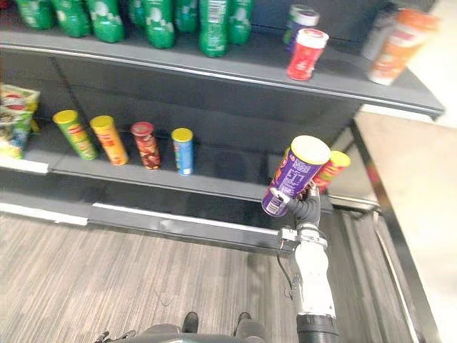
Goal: Put the gum and the chips on the shelf.
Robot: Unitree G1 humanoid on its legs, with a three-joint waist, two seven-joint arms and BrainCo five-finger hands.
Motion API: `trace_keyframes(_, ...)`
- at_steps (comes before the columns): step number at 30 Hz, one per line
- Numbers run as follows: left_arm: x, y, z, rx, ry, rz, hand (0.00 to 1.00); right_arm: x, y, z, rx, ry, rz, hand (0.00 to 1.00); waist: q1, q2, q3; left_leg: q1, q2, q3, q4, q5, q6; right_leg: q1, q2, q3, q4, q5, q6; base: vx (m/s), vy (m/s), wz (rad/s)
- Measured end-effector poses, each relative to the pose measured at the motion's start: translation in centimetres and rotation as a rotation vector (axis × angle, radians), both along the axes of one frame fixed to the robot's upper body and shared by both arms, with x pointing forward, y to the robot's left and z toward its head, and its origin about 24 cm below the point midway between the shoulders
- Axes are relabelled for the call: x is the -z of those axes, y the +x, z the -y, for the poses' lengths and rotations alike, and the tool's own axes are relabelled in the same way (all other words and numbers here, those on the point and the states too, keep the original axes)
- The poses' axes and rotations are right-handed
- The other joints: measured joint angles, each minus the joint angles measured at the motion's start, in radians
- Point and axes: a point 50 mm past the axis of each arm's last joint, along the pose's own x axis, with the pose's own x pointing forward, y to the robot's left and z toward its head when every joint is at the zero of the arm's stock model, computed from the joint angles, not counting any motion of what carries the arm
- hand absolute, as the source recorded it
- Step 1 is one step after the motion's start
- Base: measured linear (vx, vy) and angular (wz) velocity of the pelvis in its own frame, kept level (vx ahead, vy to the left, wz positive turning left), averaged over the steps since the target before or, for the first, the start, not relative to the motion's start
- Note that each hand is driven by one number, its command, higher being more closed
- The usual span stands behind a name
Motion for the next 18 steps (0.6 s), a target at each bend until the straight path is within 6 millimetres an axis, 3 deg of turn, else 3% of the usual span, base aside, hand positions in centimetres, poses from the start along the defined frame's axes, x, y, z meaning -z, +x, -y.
trace_keyframes(1,0.0,-0.1,-0.1,-0.011,0.002,0.001,0.0,0.0,0.0,-0.1,-0.005,0.0,-0.001,1.0,0.004,0.0,0.001,-0.001,0.002,0.0,-0.006,0.0,-0.004,0.007,-0.001,-0.004,-0.015,0.034,0.017,0.11,-0.108,0.42)
trace_keyframes(3,0.2,-0.1,0.9,-0.049,-0.027,0.008,0.0,-0.2,0.5,-0.8,-0.032,0.001,0.007,1.0,0.02,0.037,0.02,-0.006,0.04,-0.002,-0.035,0.012,-0.034,0.021,0.022,-0.056,-0.059,0.051,-0.001,0.15,-0.166,0.38)
trace_keyframes(5,0.3,-0.2,1.2,-0.07,-0.036,0.008,0.0,-0.1,0.7,-1.2,-0.048,0.002,0.001,1.0,0.021,0.049,0.02,-0.023,0.058,-0.028,-0.051,0.029,-0.046,0.017,0.037,-0.085,-0.078,0.055,-0.011,0.14,-0.138,0.42)
trace_keyframes(9,0.3,0.2,1.2,-0.092,-0.035,0.021,0.0,-0.2,0.9,-1.6,-0.064,0.005,0.003,1.0,0.021,0.05,0.026,-0.049,0.089,-0.083,-0.048,0.042,-0.072,0.027,0.063,-0.169,-0.089,0.051,-0.027,0.17,-0.141,0.54)
trace_keyframes(15,0.2,0.8,1.4,-0.091,-0.023,0.042,0.0,-0.9,1.8,-3.3,-0.104,0.028,0.034,1.0,0.026,0.056,0.044,-0.052,0.093,-0.08,-0.047,0.034,-0.084,0.028,0.066,-0.176,-0.092,0.048,-0.032,0.02,-0.013,0.06)
trace_keyframes(18,0.0,2.2,1.5,-0.08,-0.018,0.07,0.0,-1.2,2.2,-4.3,-0.097,0.009,0.042,1.0,0.026,0.056,0.077,-0.062,0.09,-0.072,-0.048,0.032,-0.085,0.018,0.064,-0.168,-0.095,0.048,-0.033,-0.09,0.025,-0.08)
